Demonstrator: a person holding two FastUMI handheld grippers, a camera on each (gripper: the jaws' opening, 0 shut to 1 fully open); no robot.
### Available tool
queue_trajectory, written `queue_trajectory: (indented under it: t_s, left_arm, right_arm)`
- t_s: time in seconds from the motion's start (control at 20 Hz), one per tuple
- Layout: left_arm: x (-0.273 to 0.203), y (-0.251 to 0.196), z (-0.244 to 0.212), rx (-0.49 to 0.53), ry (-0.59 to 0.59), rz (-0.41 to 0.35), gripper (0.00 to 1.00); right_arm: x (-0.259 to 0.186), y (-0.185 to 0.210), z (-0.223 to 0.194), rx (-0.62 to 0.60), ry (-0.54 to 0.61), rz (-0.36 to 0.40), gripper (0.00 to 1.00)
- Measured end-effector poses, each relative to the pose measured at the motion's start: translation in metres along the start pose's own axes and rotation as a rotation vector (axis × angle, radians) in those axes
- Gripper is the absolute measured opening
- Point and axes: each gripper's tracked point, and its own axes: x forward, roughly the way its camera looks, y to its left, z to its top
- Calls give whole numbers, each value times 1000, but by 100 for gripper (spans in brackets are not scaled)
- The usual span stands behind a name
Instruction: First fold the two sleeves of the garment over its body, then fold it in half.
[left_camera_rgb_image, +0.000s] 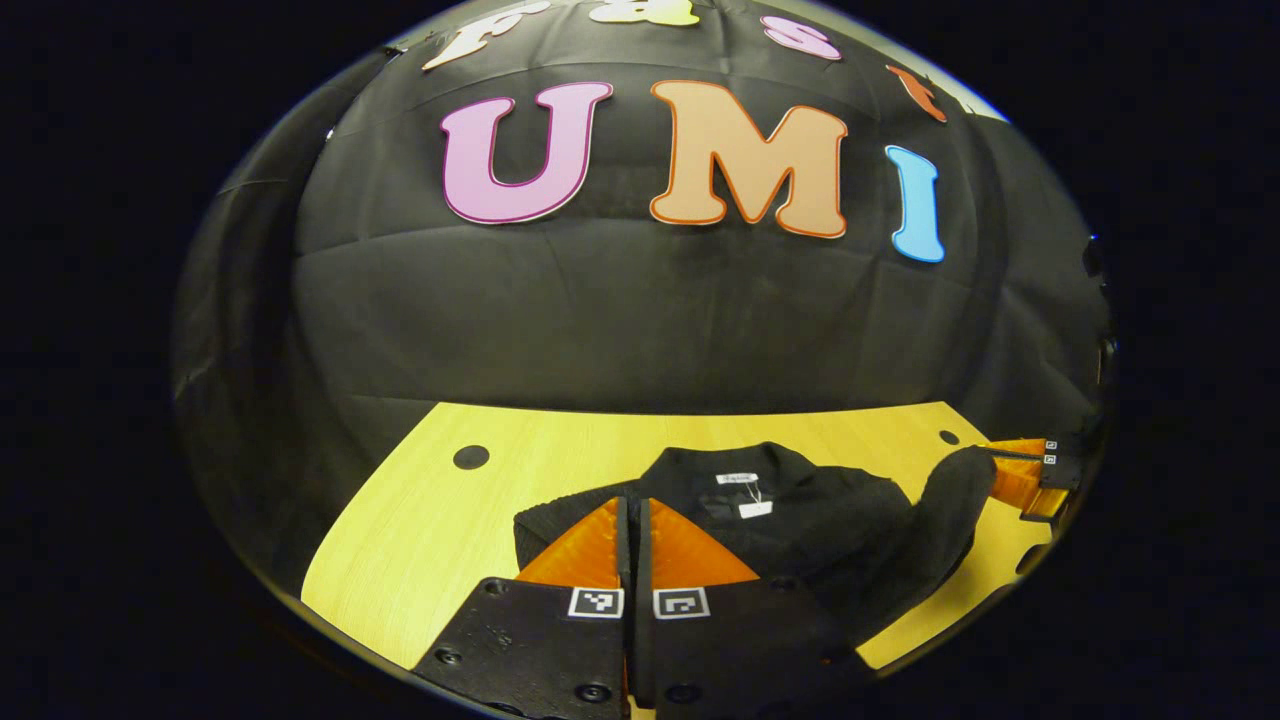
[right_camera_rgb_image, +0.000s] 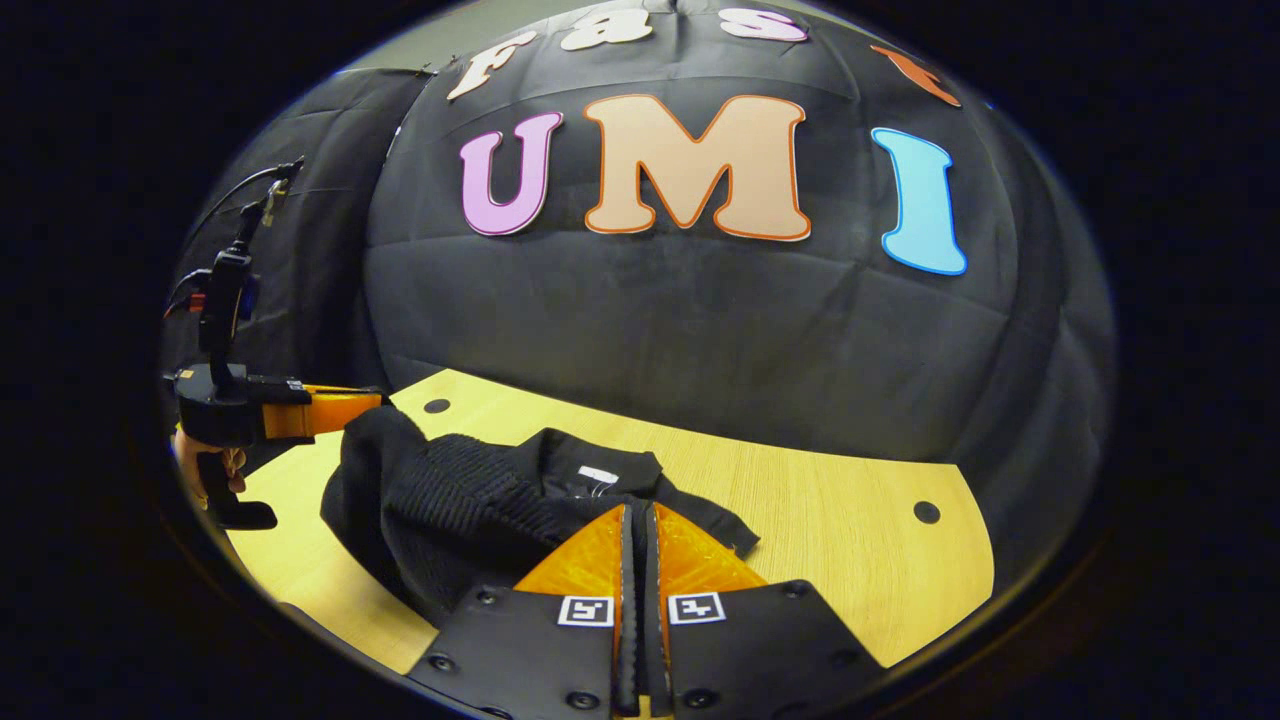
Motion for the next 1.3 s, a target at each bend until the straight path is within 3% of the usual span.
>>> queue_trajectory:
  t_s: [0.4,0.7,0.85,0.9,0.95,1.0,1.15,1.2,1.3]
  left_arm:
    - [66,11,-29,-15,53,20,0]
    - [79,14,-37,3,62,21,0]
    - [80,11,-34,-20,39,6,0]
    - [80,9,-31,-28,28,2,1]
    - [80,9,-27,-31,12,0,7]
    - [80,7,-25,-29,3,-6,30]
    - [73,22,-18,22,-14,53,100]
    - [72,25,-14,19,-29,66,94]
    - [64,23,-3,-8,-60,67,92]
  right_arm:
    - [77,-9,-18,26,57,-20,5]
    - [95,-12,-31,66,84,-38,5]
    - [93,-9,-29,73,84,-43,12]
    - [90,-9,-26,74,74,-43,21]
    - [87,-9,-21,74,66,-50,25]
    - [80,-11,-17,71,57,-59,31]
    - [67,-13,-4,65,21,-81,83]
    - [64,-15,-1,56,10,-91,100]
    - [54,-15,6,60,-2,-105,100]
